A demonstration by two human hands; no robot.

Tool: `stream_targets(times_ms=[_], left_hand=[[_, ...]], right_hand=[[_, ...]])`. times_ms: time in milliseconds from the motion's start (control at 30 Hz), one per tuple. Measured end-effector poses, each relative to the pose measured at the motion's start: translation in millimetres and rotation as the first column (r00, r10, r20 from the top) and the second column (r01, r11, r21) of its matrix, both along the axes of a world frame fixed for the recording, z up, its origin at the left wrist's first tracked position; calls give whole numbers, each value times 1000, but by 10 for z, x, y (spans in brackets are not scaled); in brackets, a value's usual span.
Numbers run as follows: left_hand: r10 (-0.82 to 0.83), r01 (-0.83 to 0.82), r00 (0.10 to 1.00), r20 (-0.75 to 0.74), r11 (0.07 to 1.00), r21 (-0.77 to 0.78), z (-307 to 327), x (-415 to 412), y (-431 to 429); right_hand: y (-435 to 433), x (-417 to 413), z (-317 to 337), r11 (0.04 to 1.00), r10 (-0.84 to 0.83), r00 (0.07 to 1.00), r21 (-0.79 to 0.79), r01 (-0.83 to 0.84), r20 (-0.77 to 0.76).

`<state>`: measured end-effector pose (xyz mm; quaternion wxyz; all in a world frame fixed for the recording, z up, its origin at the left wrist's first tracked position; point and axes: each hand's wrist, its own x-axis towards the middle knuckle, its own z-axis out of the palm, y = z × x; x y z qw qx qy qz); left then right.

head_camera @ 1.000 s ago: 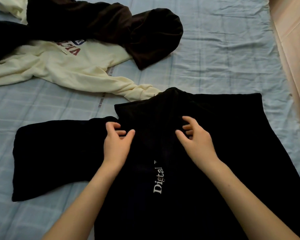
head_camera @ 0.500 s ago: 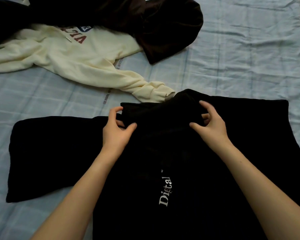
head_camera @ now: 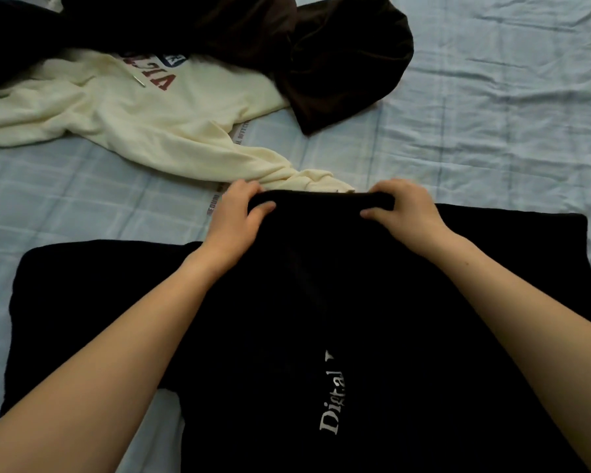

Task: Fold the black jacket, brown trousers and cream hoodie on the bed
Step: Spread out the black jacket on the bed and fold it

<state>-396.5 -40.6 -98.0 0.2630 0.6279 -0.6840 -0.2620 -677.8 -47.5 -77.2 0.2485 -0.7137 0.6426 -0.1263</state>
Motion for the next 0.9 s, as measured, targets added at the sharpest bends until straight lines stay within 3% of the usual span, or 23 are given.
stream_targets(times_ms=[100,200,300,400,467,533,600,667,833,900], left_hand=[[9,0,998,55,984,-176,403,-92,-558],[-3,44,984,180,974,-222,689,-154,-1105],[-42,92,952,304,985,-149,635,-236,-1245],[0,48,840,543,996,-74,436,-364,-1043],[-112,231,822,559,962,-148,245,-561,-754],[-279,429,749,601,896,-117,-42,-716,-378],[-343,446,640,688,895,31,-311,-673,-146],[-344,432,602,721,899,68,-492,-576,-130],[-421,480,638,644,872,94,-330,-583,-243],[-377,441,785,491,897,-15,-182,-572,-36]], right_hand=[[-384,-57,318,975,-92,995,-200,99,43],[-870,-90,609,958,-99,994,-273,85,-38],[-1009,-111,597,977,-102,976,-202,62,-192],[-733,101,351,988,-108,953,-139,70,-284],[-393,329,94,984,-107,971,-165,72,-216],[0,499,-225,990,-41,966,-139,5,-255],[306,467,-516,998,24,939,-43,-42,-344],[416,301,-704,998,62,933,-9,-69,-354],[362,245,-634,998,63,967,-3,-66,-246],[569,345,-464,989,-122,989,-92,115,-79]])
